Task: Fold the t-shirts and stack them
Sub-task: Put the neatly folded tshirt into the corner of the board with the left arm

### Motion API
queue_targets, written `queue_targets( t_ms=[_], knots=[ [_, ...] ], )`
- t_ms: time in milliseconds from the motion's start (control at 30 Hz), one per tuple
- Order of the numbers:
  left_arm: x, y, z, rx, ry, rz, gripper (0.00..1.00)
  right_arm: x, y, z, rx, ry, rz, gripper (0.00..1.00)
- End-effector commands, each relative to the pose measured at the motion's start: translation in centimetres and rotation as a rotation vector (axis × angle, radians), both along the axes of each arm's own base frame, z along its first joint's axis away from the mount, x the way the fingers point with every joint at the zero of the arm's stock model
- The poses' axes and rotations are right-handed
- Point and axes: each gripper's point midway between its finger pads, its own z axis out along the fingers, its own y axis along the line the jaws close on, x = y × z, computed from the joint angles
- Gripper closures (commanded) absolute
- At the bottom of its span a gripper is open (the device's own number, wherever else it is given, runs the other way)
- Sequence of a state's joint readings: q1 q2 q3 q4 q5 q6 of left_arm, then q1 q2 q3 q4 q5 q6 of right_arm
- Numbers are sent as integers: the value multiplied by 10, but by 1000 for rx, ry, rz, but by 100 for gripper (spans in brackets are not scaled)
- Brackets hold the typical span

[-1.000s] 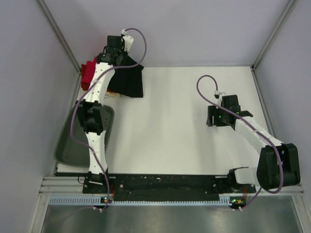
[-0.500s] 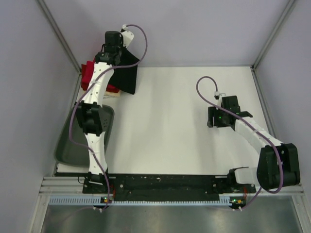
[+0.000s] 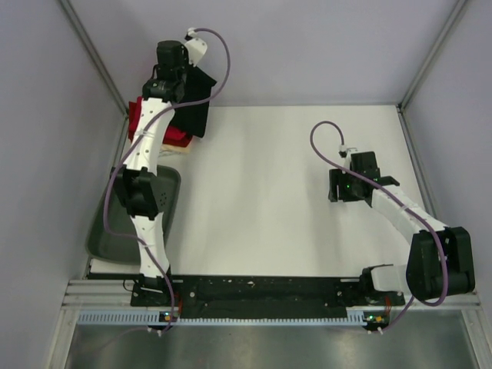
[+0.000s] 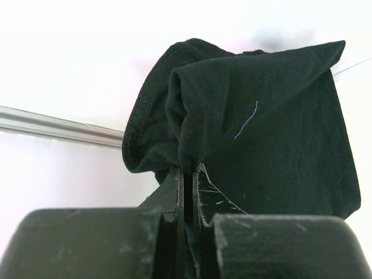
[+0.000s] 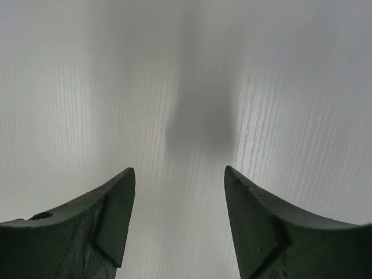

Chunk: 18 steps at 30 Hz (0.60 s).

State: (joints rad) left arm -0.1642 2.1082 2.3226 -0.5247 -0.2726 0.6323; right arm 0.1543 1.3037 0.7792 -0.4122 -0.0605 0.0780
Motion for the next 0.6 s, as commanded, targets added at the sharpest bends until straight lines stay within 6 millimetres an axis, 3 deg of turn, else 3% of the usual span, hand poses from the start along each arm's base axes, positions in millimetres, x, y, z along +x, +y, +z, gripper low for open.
queue_targets(
  t_ms=[0, 167, 333, 500, 567],
  knots=[
    [-26, 14, 101, -8, -241, 15, 100, 5, -2, 2, -20, -14, 3, 38],
    [-19, 40, 95, 17, -237, 60, 100, 4, -3, 3, -23, -18, 0, 38],
    [0, 62, 62, 33, -184, 96, 100, 5, -4, 4, -28, -17, 0, 38],
    [22, 102, 38, 51, -190, 189, 100, 4, -4, 4, -29, -14, 4, 38],
    [32, 102, 30, 48, -203, 182, 100, 4, -4, 4, -30, -18, 6, 38]
  ],
)
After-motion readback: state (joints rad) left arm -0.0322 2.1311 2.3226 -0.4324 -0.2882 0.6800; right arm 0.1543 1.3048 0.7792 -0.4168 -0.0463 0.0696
